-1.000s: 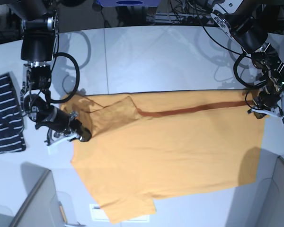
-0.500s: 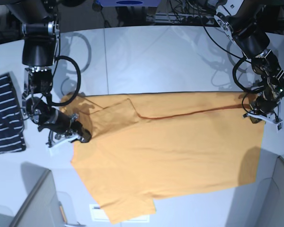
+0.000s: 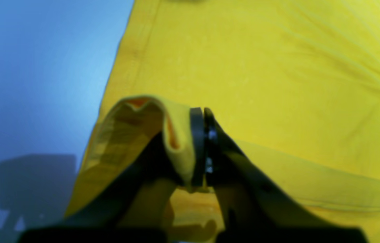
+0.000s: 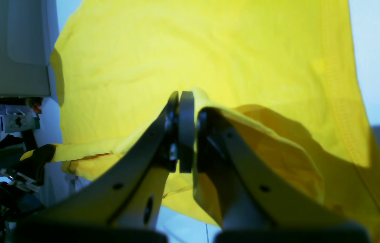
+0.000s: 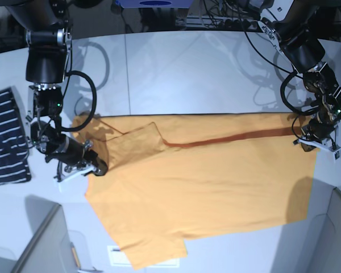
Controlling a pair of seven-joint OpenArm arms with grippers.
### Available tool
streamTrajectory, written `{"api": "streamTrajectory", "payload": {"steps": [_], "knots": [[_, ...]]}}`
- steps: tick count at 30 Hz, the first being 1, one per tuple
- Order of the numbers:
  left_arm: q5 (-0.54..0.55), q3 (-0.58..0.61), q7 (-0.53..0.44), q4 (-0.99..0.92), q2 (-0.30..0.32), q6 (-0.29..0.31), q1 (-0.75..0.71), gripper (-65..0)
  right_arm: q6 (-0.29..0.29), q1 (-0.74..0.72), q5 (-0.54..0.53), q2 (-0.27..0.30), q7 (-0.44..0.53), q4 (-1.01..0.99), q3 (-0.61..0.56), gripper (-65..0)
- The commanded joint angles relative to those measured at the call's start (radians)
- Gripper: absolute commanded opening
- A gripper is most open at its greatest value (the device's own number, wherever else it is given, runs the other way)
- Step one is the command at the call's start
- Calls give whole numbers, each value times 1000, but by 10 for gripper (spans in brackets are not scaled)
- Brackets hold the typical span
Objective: Fold the T-shirt properly
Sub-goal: 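Lower the folded edge flat onto the shirt with both grippers, then open both grippers and raise them off the shirt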
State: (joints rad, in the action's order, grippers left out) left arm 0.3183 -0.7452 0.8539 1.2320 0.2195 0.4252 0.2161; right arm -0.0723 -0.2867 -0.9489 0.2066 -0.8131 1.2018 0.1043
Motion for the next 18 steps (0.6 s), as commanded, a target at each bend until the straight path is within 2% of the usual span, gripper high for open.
{"api": "streamTrajectory", "payload": {"steps": [1,18], "knots": [[12,-1,-20,16,21,2,21,-650,-16,-29,-15,11,16,14,4,-650],[12,-1,-20,16,21,2,24,-650,-7,-29,-14,9,16,13,4,-650]]}}
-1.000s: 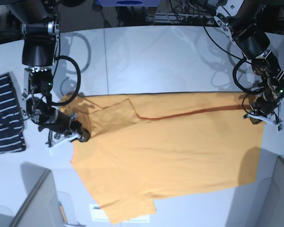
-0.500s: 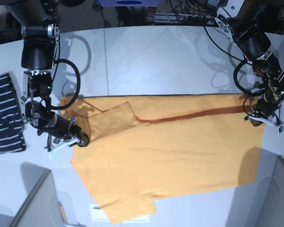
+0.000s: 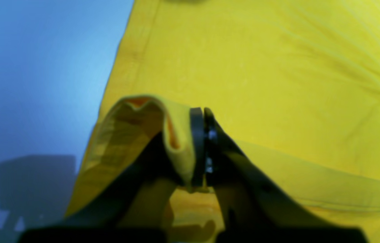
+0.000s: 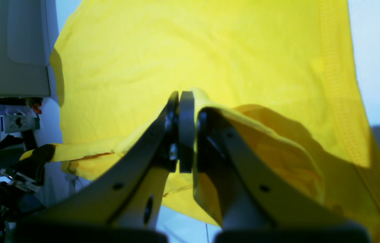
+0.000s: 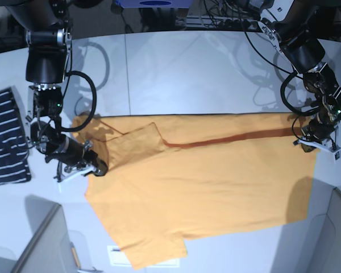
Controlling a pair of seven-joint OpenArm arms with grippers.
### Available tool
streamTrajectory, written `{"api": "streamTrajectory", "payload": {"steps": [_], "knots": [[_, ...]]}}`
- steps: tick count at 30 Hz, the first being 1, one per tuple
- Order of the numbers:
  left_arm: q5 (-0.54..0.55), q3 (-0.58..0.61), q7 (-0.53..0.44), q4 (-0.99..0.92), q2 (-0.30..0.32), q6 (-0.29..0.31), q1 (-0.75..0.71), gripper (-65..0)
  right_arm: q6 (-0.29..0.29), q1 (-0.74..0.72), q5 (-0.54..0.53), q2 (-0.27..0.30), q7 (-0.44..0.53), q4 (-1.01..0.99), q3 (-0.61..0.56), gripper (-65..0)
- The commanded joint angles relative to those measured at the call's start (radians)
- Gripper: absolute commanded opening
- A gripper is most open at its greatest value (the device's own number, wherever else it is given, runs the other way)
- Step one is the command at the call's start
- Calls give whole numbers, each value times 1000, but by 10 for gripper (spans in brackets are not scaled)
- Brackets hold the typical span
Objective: Fold the T-shirt properly
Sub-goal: 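Open both grippers and raise them off the shirt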
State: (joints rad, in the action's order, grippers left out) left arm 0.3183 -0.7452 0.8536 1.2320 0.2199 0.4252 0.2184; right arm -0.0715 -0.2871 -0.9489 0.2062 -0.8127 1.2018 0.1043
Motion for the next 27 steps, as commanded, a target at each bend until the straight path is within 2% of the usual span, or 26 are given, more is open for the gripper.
{"api": "streamTrajectory", "payload": {"steps": [1,3,5,6,8,10,13,15,20,22,25,27], "knots": [[12,-1,-20,16,20,2,22,-650,-7,-28,-14,9,16,13,4,-650],[12,-1,-20,16,20,2,22,-650,-6,-28,-14,11,16,13,5,-650],[12,-3,-20,16,20,2,22,-584,-6,-28,-14,14,14,13,12,-650],[12,-3,-20,16,20,2,22,-541,-6,-28,-14,17,14,13,12,-603],[18,-3,-20,16,32,2,22,-439,-4,-25,-14,19,14,13,13,-452],[18,-3,-20,16,32,2,22,-347,-4,-24,-14,26,16,13,13,-360],[20,-4,-20,19,32,2,36,-239,6,-22,-15,46,17,17,15,-360],[22,-40,-20,27,32,2,36,-196,45,-7,-15,48,17,34,38,-371],[23,-224,-12,117,25,5,23,-174,94,111,-15,39,17,215,199,-372],[25,-274,-10,182,13,7,-17,-174,160,180,-15,34,17,301,237,-372],[38,-308,-10,268,-18,8,-98,-174,283,288,-18,-21,40,422,280,-368],[123,-322,-10,329,-37,8,-181,-174,336,383,-20,-61,79,519,291,-363]]}}
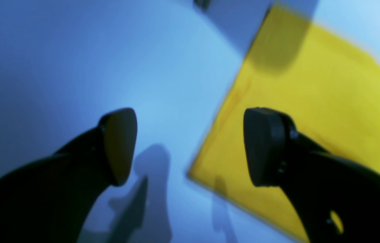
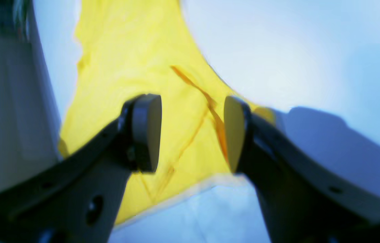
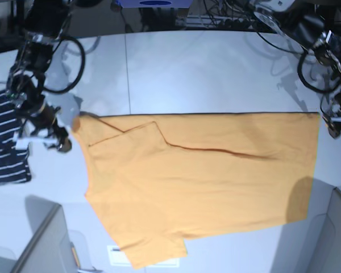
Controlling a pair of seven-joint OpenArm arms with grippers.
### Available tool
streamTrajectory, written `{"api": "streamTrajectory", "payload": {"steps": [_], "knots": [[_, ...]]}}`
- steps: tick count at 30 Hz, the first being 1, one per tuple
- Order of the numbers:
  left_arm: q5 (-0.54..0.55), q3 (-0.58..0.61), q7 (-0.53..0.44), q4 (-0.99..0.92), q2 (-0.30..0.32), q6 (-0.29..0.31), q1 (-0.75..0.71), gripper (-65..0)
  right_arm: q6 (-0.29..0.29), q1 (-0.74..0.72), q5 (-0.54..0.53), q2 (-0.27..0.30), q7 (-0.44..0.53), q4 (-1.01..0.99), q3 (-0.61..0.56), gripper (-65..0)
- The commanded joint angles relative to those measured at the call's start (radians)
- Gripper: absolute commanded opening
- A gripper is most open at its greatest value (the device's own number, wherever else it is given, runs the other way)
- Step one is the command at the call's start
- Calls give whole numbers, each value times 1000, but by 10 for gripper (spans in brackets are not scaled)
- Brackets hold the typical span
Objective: Fold the T-shirt properly
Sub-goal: 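Open both grippers and raise them off the shirt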
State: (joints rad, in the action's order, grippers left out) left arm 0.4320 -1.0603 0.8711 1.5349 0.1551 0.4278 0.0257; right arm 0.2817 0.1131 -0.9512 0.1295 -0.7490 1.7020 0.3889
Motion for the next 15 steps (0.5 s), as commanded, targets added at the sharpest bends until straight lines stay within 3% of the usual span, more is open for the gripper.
{"api": "streamTrajectory", "payload": {"steps": [1,5,8,11,15], "knots": [[64,-10,-30,51,27,6,-28,-174,-12,23,-18,-3,30,63,5,-362],[236,-15,-34,82,27,1,-142,-176,-8,139,-18,-87,59,178,11,-336],[248,-15,-34,83,25,1,-168,-178,-8,159,-12,-115,93,171,11,-363],[248,-15,-34,82,25,1,-172,-178,-8,132,-7,-90,101,106,3,-380],[248,-15,-34,82,25,1,-172,-178,-12,87,1,2,99,34,-60,-407]]}}
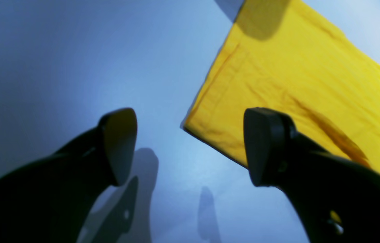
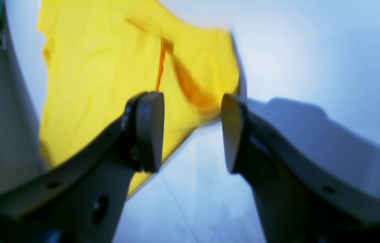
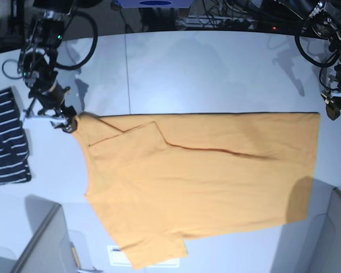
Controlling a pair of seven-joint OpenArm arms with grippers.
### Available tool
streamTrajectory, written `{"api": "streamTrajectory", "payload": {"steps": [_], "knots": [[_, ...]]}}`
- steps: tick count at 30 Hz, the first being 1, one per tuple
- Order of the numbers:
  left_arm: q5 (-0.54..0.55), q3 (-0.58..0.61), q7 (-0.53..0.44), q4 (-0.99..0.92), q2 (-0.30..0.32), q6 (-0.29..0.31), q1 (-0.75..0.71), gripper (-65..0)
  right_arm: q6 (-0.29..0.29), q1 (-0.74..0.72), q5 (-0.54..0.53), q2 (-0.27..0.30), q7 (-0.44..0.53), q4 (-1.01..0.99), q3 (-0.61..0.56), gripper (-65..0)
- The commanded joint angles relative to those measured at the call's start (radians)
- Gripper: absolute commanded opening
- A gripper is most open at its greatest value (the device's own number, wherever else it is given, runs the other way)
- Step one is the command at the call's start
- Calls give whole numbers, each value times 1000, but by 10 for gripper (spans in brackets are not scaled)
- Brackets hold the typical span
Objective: Fold the T-shirt properly
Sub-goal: 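Open both grippers and raise them off the shirt, then grasp the folded edge again with both grippers at its two ends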
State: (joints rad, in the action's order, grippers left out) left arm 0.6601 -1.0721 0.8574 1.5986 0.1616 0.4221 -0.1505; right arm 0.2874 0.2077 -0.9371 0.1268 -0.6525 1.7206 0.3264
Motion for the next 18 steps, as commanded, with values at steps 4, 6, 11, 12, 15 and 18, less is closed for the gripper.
{"api": "streamTrajectory", "payload": {"steps": [4,6,11,12,15,18], "knots": [[20,2,-20,15,19,7,9,-179,-18,-43,-13,129,3,-12,-125,-408],[5,8,-20,13,19,7,16,-179,-18,-66,-13,172,3,-31,-181,-408],[-159,76,-20,12,19,7,130,-179,-18,-133,-13,235,-39,-90,-295,-408],[-198,96,-20,-1,17,7,162,-179,-18,-146,-13,236,-56,-98,-304,-408],[-288,132,-20,-88,19,7,246,-179,-18,-158,-13,235,-76,-101,-310,-410],[-366,155,-22,-192,19,7,319,-181,-15,-161,-12,239,-76,-103,-316,-423]]}}
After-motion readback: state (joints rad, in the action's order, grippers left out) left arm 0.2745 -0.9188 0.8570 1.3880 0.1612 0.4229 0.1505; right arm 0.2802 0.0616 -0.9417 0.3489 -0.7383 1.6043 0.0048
